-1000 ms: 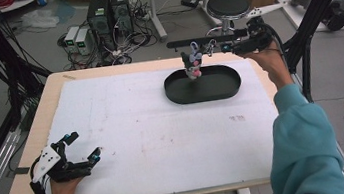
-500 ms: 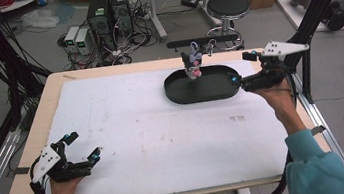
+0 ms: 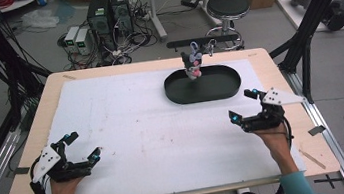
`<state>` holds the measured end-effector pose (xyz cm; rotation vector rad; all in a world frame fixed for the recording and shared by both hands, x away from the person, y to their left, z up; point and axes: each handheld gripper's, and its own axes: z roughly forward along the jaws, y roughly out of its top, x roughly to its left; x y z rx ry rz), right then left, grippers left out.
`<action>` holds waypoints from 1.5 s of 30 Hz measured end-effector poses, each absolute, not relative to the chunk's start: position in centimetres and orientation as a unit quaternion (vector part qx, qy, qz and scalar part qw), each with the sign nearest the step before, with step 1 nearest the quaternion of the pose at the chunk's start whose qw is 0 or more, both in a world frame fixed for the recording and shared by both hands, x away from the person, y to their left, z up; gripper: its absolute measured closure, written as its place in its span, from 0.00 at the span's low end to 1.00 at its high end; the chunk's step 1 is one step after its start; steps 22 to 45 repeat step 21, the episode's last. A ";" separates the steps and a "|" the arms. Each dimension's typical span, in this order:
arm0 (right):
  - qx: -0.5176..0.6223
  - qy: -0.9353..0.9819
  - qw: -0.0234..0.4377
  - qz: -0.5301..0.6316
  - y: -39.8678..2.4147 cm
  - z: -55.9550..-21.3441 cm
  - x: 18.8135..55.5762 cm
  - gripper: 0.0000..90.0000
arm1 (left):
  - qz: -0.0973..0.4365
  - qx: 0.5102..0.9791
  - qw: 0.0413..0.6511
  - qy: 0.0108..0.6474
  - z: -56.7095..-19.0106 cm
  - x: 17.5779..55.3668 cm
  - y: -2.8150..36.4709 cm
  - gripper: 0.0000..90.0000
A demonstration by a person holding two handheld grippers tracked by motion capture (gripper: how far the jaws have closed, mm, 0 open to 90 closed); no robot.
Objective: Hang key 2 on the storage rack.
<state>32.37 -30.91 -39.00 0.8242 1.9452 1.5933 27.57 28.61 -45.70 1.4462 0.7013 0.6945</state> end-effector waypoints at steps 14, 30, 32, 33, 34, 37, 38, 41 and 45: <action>0.310 0.671 0.270 0.617 -31.9 -45.0 29.6 0.01 | 0.306 0.637 0.639 0.306 -45.7 27.6 28.6 0.02; 0.307 0.670 0.281 0.615 -31.9 -45.4 29.6 0.01 | 0.308 0.635 0.639 0.307 -45.7 27.5 28.6 0.02; 0.307 0.670 0.281 0.615 -31.9 -45.4 29.6 0.01 | 0.308 0.635 0.639 0.307 -45.7 27.5 28.6 0.02; 0.307 0.670 0.281 0.615 -31.9 -45.4 29.6 0.01 | 0.308 0.635 0.639 0.307 -45.7 27.5 28.6 0.02; 0.307 0.670 0.281 0.615 -31.9 -45.4 29.6 0.01 | 0.308 0.635 0.639 0.307 -45.7 27.5 28.6 0.02; 0.307 0.670 0.281 0.615 -31.9 -45.4 29.6 0.01 | 0.308 0.635 0.639 0.307 -45.7 27.5 28.6 0.02; 0.307 0.670 0.281 0.615 -31.9 -45.4 29.6 0.01 | 0.308 0.635 0.639 0.307 -45.7 27.5 28.6 0.02; 0.307 0.670 0.281 0.615 -31.9 -45.4 29.6 0.01 | 0.308 0.635 0.639 0.307 -45.7 27.5 28.6 0.02; 0.307 0.670 0.281 0.615 -31.9 -45.4 29.6 0.01 | 0.308 0.635 0.639 0.307 -45.7 27.5 28.6 0.02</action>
